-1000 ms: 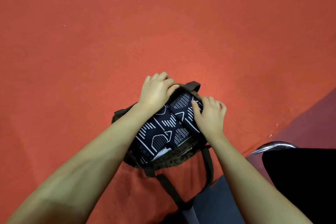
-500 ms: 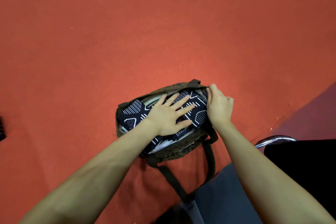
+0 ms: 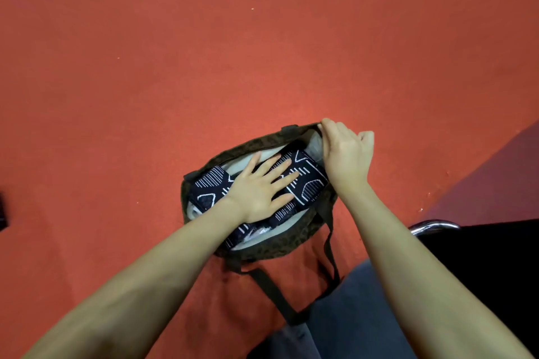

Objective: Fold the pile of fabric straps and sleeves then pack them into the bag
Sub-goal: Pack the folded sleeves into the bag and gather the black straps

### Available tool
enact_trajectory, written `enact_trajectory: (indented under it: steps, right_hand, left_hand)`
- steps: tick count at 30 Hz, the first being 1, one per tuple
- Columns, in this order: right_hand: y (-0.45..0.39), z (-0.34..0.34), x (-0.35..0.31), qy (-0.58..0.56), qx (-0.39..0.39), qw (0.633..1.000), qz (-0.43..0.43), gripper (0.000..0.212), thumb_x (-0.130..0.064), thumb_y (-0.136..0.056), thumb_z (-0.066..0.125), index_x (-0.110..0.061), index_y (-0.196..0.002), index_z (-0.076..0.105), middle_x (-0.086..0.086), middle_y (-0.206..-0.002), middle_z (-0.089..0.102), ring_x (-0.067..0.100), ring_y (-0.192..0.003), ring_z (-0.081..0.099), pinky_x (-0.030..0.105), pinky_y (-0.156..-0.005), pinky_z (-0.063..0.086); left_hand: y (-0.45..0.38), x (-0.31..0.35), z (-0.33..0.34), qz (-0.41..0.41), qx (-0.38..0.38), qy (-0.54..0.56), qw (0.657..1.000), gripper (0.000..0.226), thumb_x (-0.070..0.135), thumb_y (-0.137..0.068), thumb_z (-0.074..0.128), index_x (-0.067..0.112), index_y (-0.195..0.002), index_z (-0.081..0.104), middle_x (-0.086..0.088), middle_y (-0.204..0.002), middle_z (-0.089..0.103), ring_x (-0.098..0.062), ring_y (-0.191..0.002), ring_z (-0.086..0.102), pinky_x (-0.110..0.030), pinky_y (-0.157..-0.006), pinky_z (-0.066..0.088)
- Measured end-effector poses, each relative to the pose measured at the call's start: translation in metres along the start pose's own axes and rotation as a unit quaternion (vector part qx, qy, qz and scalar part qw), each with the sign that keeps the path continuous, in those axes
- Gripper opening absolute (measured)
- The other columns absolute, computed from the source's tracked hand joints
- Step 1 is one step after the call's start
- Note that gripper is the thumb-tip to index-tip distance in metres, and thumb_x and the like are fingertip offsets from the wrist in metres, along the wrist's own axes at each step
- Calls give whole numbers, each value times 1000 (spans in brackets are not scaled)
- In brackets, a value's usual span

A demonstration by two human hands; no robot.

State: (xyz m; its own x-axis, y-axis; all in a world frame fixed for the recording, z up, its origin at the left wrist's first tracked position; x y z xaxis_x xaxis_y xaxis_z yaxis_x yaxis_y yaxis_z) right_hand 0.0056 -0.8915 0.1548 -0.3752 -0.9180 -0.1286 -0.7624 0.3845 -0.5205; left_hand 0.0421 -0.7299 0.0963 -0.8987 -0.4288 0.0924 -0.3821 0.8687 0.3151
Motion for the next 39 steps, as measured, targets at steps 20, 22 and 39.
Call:
enact_trajectory:
  steps: [20, 22, 39]
  right_hand:
    - [146, 11, -68, -99, -297, 903, -294, 71, -65, -61, 67, -18, -111, 50, 2, -116, 55, 20, -101, 46, 36, -85, 25]
    - [150, 13, -67, -72, -263, 914, -300, 53, -42, -62, 81, -18, -101, 55, 3, -110, 59, 22, -98, 46, 38, -84, 25]
    - [103, -50, -115, -149, -180, 938, -256, 29, -37, -91, 46, -17, -96, 67, 1, -109, 60, 21, -96, 52, 36, -84, 24]
  left_hand:
    - [112, -32, 39, -170, 86, 105, 976, 57, 52, -95, 13, 36, -145, 36, -1, -155, 30, -26, -144, 21, -44, -113, 1]
    - [113, -33, 40, -172, 93, 107, 975, 60, 54, -93, 10, 37, -146, 32, 0, -156, 26, -25, -146, 17, -44, -114, 1]
    - [153, -45, 14, -187, 80, 127, 971, 85, 61, -76, -13, 35, -151, 19, 4, -160, 14, -17, -147, 8, -38, -116, 2]
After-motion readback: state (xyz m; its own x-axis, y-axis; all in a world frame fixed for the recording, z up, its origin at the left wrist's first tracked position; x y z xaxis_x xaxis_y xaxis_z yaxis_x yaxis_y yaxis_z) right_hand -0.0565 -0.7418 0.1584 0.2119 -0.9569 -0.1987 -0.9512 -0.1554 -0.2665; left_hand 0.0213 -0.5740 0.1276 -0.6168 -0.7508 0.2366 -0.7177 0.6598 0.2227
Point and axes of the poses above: each hand's wrist, its own y-axis away from the middle knuckle, its own z-axis out of the palm, x = y × z, the point moved 4 cm from there along -y, towards the middle knuckle
